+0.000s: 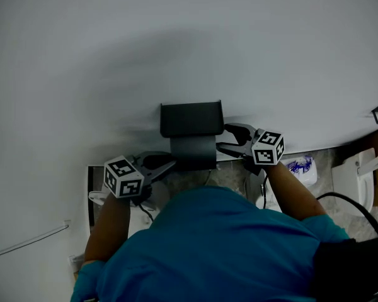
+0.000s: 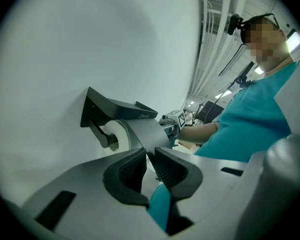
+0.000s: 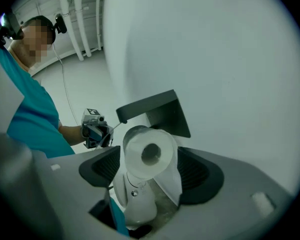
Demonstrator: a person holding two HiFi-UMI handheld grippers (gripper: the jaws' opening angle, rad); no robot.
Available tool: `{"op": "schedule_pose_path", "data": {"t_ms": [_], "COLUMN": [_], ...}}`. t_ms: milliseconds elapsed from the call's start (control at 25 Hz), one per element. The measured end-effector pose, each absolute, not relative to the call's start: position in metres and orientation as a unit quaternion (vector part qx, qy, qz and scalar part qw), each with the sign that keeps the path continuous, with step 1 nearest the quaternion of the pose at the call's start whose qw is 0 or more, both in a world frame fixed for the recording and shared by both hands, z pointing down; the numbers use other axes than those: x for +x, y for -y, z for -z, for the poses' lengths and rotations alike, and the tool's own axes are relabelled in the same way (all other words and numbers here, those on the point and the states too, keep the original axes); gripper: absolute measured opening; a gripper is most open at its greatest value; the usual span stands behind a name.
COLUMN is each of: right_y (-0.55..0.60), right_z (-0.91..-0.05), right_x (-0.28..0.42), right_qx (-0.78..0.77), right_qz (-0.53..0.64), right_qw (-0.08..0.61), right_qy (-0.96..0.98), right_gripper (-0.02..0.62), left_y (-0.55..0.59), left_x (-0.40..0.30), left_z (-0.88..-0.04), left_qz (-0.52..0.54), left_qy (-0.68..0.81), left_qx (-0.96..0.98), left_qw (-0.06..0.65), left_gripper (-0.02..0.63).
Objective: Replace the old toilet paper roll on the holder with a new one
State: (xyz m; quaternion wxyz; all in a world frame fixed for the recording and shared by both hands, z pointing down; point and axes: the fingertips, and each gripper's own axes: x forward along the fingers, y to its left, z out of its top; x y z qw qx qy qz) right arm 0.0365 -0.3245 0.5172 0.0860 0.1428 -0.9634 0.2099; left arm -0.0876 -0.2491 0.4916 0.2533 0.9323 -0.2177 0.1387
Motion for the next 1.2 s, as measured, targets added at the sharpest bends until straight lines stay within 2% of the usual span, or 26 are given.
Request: {"op": "schedule_pose_path", "data": {"t_ms": [160, 320, 920, 1200], "right_y": [0.341, 0.342, 0.337, 0.335], "right_z": [-0.524, -0.526, -0.534, -0.527], "right_x": [0.022, 0.002, -0.050, -0.059], "right_qx": [0.135, 0.114, 0.050, 0.019], "right_qz": [-0.202, -0.201, -0.232, -0.236], "right_qw": [0.088, 0.098, 0.114, 0.089], "right_qy": [0.966, 0.968, 0.965, 0.968], "right_gripper": [0.414, 0.462, 0.480, 0.480], "left_y": [0.252, 0.250, 0.246, 0.244], "left_x": [-0.084, -0.086, -0.090, -0.089], "left_z": [-0.493, -0.492, -0.490, -0.488], "left_qz": [-0.147, -0.153, -0.158, -0.161], "left_qy": [0.219, 0.219, 0.219, 0.218], "left_qx": [0.930, 0.929, 0.928, 0.929], "left_qw": [0.255, 0.255, 0.256, 0.254], "left_gripper": [0.055, 0.055, 0.055, 0.055]}}
